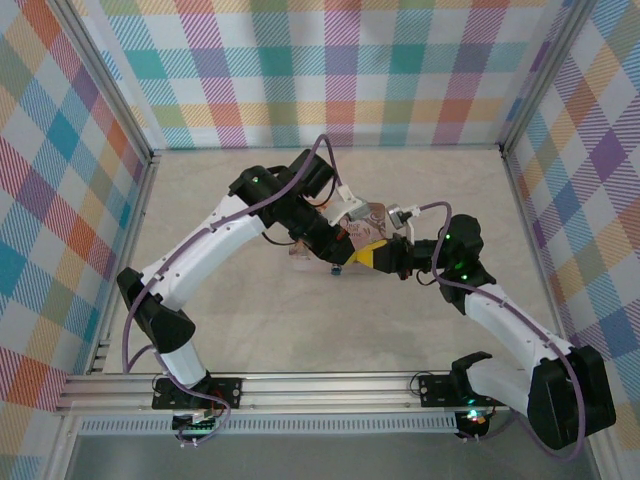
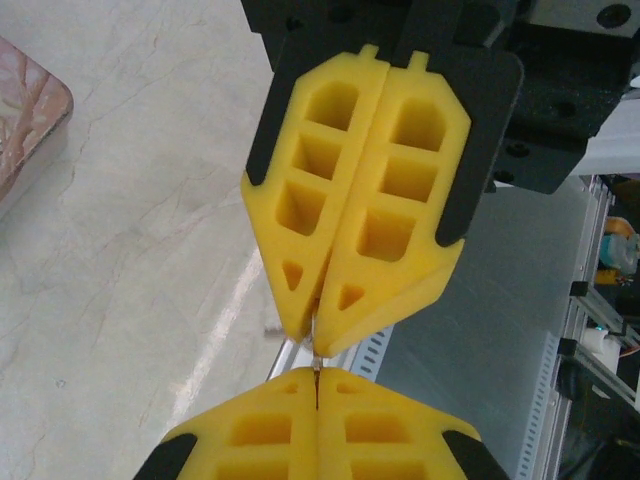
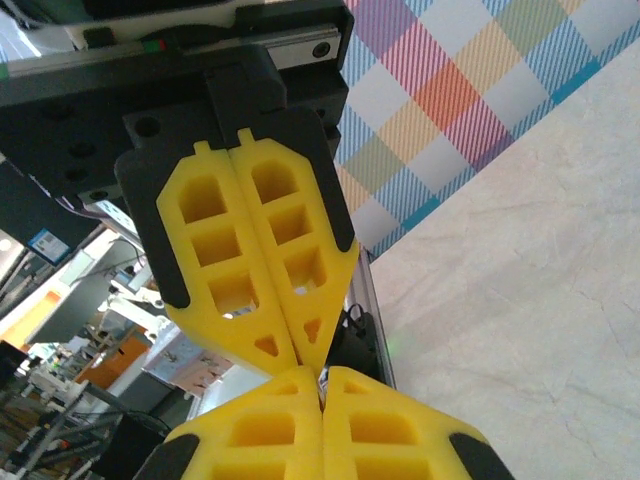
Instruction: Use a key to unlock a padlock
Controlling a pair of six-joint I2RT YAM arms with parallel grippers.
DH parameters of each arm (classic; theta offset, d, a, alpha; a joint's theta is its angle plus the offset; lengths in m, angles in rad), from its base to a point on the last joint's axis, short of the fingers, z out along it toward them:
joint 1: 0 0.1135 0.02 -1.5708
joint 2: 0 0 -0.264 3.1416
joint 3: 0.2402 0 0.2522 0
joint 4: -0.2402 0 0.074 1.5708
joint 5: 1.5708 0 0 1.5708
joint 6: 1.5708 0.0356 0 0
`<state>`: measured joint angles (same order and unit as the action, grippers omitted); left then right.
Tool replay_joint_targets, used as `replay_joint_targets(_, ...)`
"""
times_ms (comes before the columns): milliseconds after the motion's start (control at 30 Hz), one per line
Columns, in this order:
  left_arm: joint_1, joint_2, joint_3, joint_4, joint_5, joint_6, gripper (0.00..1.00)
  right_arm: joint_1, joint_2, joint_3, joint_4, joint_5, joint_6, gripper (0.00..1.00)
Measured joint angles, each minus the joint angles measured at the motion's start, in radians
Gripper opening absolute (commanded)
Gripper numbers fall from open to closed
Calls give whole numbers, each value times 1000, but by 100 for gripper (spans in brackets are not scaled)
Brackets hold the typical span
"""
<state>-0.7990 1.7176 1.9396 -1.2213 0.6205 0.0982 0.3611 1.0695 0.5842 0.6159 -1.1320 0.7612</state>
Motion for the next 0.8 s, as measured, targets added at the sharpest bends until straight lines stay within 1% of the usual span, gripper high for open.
replay_joint_targets(33, 0, 0, -1, 1, 0, 0, 0, 1, -6, 0, -8, 3, -8, 0)
replay_joint_targets(67, 0, -2, -3, 2, 1, -1, 7, 0, -12, 0, -18, 5, -18, 0)
replay_joint_targets(100, 2, -5, -8, 7, 4, -2, 21, 0, -20, 0, -31, 9, -26, 0)
replay_joint_targets(133, 6, -11, -16, 19, 4, -7, 33, 1, -27, 0, -42, 15, -35, 0)
replay_joint_targets(167, 10, -16, -23, 27, 2, -15, 36, 1, -35, 0, -53, 16, -42, 0)
replay_joint_targets(233, 24, -39, -54, 63, -1, -40, 38, 1, -51, 0, -78, 29, -53, 0)
replay_joint_targets(467, 141, -192, -224, 244, 3, -176, 41, 1, -102, 0, -93, 126, -60, 0)
replay_joint_targets(567, 147, -235, -261, 306, 15, -219, 44, 1, -102, 0, -75, 156, -43, 0)
replay_joint_targets(633, 146, -248, -282, 344, 30, -243, 48, 1, -100, -1, -59, 172, -31, 0)
replay_joint_targets(733, 146, -249, -296, 376, 41, -264, 48, 1, -98, -1, -47, 184, -16, 0)
replay_joint_targets(800, 146, -249, -301, 387, 44, -270, 53, 1, -97, -1, -40, 190, -12, 0)
